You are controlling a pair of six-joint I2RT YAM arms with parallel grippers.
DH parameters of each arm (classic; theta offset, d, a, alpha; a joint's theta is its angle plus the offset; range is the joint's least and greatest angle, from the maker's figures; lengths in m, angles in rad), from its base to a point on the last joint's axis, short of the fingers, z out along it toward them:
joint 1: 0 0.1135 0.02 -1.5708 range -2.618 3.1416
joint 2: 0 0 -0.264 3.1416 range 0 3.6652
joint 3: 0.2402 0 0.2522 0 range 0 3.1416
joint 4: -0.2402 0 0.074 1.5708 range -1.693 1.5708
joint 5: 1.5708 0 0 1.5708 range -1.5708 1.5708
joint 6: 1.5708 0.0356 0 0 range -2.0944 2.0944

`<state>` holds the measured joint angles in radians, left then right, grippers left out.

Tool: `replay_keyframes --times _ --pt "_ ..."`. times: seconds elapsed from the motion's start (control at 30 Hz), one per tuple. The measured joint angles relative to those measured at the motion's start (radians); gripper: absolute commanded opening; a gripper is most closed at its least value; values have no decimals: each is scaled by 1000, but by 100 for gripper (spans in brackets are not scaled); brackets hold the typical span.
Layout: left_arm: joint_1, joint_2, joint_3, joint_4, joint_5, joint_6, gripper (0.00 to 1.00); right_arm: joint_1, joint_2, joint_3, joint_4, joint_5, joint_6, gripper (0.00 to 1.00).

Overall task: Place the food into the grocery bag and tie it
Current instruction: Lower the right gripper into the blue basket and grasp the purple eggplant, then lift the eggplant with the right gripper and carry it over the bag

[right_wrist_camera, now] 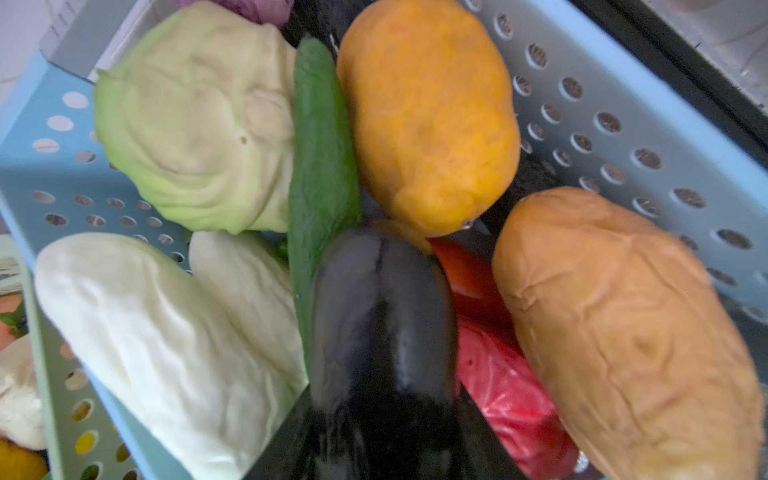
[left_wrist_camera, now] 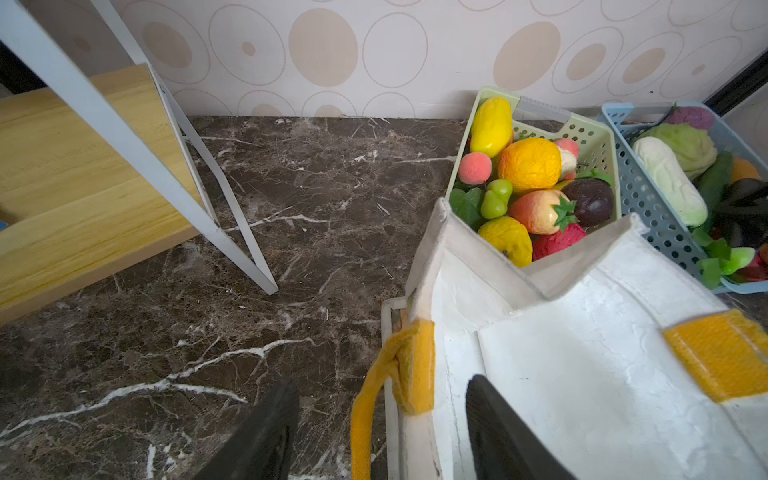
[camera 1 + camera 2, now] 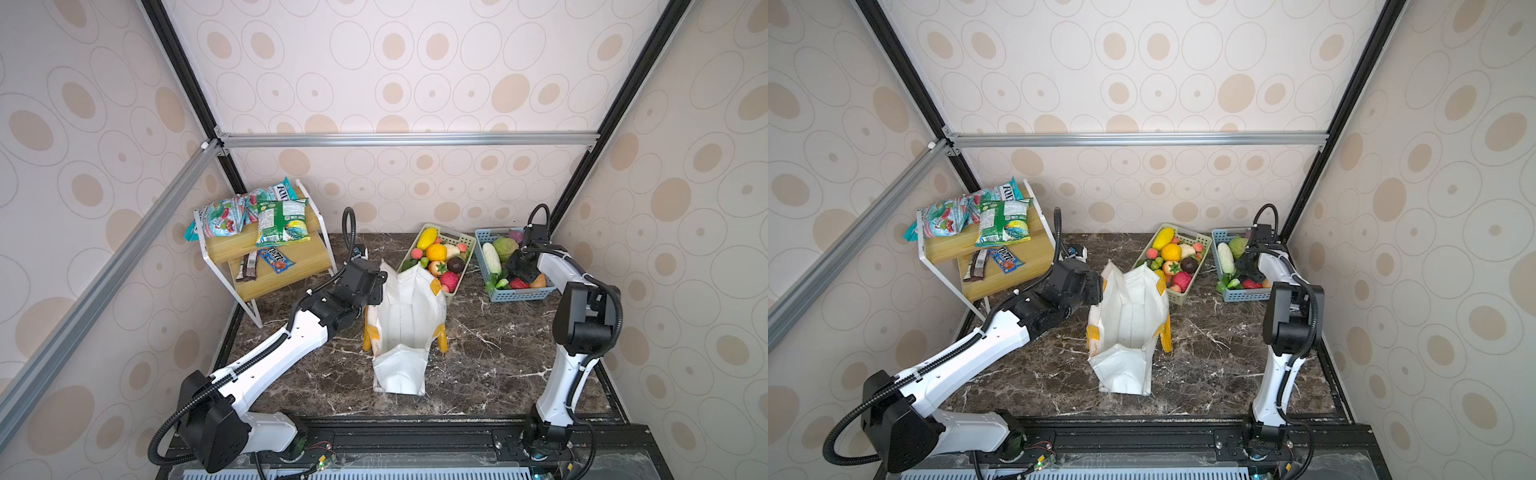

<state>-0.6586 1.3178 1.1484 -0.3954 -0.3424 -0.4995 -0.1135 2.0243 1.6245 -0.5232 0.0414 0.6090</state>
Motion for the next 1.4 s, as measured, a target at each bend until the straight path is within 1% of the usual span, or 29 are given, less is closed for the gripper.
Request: replay_keyframes --times 0.3,0.53,0.67,0.87,1.03,1.27,1.4 --pt "0 0 0 11 19 -1 65 0 -110 -17 40 -80 -29 35" --pt "0 5 0 15 31 -1 66 3 -187 -30 51 -181 -70 33" --pt "0 20 3 15 39 -1 66 24 -246 -49 46 -237 -105 33" --pt "0 48 20 14 47 0 66 103 -382 -109 34 -317 -145 33" --pt "0 69 49 14 52 1 66 181 -496 -155 23 -355 -166 33" --pt "0 106 90 13 53 5 67 292 -620 -212 21 -375 -166 34" --pt "0 127 120 10 53 11 67 367 -655 -232 18 -369 -165 34"
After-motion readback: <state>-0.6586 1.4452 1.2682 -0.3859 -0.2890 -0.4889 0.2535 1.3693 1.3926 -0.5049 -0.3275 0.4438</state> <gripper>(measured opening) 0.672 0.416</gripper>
